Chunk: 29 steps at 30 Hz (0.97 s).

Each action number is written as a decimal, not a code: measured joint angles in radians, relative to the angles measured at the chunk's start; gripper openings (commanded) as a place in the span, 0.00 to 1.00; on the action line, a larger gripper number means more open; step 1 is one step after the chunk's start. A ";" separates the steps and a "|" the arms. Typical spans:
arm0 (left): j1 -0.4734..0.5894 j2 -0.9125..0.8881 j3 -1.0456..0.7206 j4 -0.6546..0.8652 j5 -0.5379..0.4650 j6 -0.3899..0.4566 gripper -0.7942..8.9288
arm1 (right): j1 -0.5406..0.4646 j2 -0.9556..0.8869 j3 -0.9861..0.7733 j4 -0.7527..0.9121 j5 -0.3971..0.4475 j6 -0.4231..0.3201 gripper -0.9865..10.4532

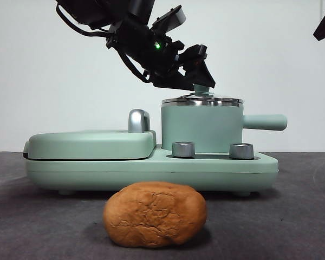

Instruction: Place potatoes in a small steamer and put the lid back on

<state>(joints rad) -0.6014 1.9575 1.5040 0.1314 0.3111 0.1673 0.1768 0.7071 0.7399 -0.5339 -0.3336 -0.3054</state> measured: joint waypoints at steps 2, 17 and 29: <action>-0.004 0.000 0.000 -0.001 0.001 0.000 0.35 | 0.000 0.000 0.000 0.000 0.000 0.000 0.30; -0.005 0.000 0.000 -0.022 -0.001 0.017 0.10 | 0.000 0.000 0.000 0.000 0.000 0.000 0.30; -0.006 0.007 0.009 0.005 -0.001 0.027 0.10 | 0.000 0.000 0.000 0.000 0.000 0.000 0.30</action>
<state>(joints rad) -0.6071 1.9648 1.5131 0.1364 0.3103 0.1940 0.1768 0.7071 0.7399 -0.5339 -0.3336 -0.3058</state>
